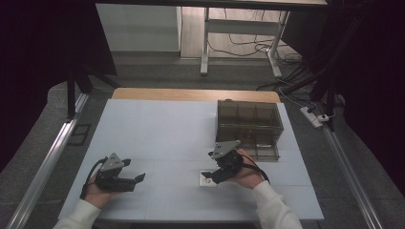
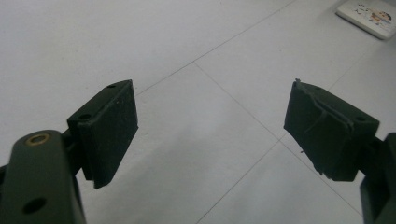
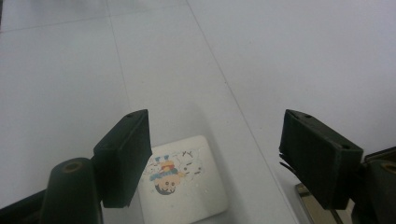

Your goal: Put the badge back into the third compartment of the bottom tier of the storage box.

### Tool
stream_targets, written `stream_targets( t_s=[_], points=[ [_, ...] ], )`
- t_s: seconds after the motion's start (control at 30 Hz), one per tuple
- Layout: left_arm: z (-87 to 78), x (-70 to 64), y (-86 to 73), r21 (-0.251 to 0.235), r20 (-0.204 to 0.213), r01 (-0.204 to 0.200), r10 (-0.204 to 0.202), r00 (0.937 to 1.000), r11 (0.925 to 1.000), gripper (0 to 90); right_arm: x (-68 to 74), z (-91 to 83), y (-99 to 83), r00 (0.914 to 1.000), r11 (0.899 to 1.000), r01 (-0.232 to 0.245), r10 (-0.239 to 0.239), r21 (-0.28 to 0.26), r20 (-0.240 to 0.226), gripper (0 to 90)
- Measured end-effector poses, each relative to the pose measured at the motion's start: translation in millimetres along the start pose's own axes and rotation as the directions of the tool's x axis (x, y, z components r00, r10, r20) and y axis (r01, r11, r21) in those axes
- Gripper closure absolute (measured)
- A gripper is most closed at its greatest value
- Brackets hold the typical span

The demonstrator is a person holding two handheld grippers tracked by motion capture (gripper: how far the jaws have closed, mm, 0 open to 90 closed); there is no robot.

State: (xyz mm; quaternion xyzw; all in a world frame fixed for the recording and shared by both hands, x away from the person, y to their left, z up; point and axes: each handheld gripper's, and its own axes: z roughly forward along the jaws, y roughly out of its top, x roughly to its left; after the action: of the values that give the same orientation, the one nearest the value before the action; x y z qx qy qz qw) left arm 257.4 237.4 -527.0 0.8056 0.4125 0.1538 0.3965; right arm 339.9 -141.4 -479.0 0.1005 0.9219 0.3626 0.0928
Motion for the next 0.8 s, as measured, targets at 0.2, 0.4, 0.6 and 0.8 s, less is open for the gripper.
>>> stream_targets(
  t_s=[0.2, 0.4, 0.6, 0.8],
  points=[
    [0.0, 0.1, -0.1, 0.002, 0.001, -0.001, 0.001, 1.0000, 1.0000, 17.1, -0.1, 4.9, -1.8, 0.9996, 1.000, 0.000, 0.000, 0.019, -0.029, 24.1],
    [0.4, -0.2, -0.4, 0.005, 0.008, -0.004, 0.004, 1.0000, 1.0000, 17.1, 1.4, 11.0, -4.7, 0.9978, 0.997, 0.018, -0.013, 0.079, -0.064, 21.2],
    [0.8, 0.8, -0.9, 0.008, 0.010, 0.000, 0.000, 0.9999, 1.0000, 17.1, 1.5, 18.3, -7.2, 0.9954, 0.993, 0.029, -0.018, 0.117, -0.095, 19.1],
    [1.3, 0.5, -0.9, 0.012, 0.014, -0.005, 0.005, 0.9999, 0.9999, 17.2, 4.1, 27.4, -10.1, 0.9923, 0.984, 0.043, -0.022, 0.173, -0.122, 16.0]
  ],
)
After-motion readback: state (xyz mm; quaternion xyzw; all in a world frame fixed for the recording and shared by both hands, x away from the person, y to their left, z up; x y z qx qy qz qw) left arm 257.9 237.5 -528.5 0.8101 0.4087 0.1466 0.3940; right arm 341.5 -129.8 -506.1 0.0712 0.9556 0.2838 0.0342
